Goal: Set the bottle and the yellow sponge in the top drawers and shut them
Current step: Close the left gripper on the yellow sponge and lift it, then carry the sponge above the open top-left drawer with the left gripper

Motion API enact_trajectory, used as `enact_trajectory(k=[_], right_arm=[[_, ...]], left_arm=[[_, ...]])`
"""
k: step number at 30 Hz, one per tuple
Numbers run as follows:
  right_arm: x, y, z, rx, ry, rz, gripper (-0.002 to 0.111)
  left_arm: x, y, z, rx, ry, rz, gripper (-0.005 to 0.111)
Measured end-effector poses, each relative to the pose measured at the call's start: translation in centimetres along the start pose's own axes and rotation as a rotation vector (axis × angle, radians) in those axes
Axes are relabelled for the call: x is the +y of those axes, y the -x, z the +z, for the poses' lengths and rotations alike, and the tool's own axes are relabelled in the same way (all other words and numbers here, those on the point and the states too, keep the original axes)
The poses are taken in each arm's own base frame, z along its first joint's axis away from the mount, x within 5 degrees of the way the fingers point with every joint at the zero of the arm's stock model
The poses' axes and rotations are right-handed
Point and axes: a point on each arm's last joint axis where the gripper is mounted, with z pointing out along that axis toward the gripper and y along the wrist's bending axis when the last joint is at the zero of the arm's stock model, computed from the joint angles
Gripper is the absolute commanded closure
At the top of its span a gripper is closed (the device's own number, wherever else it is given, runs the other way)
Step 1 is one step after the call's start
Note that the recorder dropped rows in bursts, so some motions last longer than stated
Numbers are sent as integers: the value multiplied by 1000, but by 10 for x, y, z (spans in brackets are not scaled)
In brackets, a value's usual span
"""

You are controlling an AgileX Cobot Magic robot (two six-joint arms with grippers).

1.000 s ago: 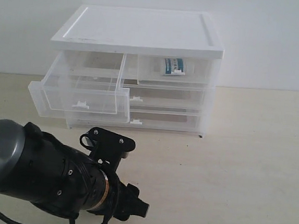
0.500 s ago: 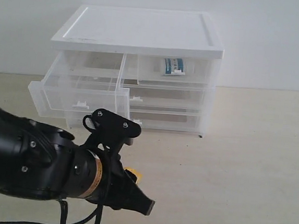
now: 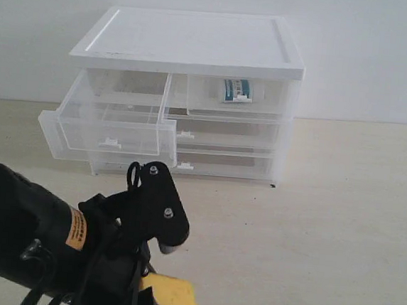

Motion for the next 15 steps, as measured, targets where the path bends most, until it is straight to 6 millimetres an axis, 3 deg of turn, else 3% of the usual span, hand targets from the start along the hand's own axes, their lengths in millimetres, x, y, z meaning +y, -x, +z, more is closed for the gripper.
enact_trajectory(k=[5,15], right_arm=[[0,0,0,0,0,0,107],[0,0,0,0,0,0,107]], left_arm=[[-4,10,-20,-56,-40,43,102],[0,31,-90,-175,16,184,102]])
